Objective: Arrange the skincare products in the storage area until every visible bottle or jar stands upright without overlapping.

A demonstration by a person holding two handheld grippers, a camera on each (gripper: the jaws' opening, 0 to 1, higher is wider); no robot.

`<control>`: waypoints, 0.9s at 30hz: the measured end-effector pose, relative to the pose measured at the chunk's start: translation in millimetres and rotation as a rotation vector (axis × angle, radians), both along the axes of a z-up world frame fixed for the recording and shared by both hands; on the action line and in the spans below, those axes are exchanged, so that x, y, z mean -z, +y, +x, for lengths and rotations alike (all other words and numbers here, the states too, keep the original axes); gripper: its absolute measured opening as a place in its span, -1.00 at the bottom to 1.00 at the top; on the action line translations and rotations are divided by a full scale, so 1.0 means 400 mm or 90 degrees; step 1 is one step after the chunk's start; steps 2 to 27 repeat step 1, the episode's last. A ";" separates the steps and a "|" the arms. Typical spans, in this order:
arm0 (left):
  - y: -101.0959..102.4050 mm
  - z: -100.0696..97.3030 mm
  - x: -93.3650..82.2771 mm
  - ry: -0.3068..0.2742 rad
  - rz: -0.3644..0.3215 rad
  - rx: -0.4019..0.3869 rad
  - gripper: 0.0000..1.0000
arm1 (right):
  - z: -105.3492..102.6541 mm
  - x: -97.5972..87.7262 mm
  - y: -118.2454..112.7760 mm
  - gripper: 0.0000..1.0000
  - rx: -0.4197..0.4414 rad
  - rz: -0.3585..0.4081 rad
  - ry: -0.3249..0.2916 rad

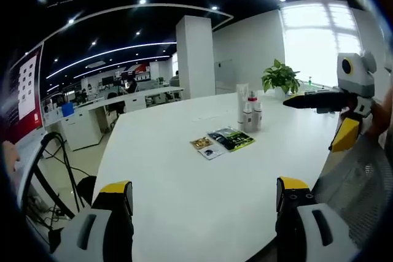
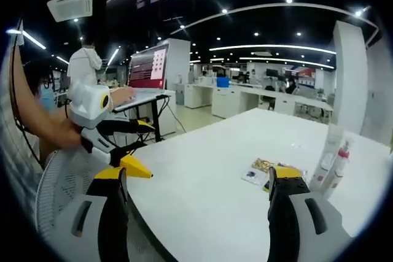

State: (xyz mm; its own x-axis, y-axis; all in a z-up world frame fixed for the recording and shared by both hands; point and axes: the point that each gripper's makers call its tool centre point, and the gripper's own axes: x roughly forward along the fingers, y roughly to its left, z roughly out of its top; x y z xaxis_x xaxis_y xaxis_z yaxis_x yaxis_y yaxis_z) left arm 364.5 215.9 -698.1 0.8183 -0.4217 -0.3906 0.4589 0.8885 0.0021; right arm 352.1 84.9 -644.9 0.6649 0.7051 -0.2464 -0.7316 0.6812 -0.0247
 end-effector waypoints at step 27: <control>0.000 0.000 0.000 0.000 0.000 0.000 0.99 | -0.002 -0.001 0.000 0.86 -0.001 0.001 0.000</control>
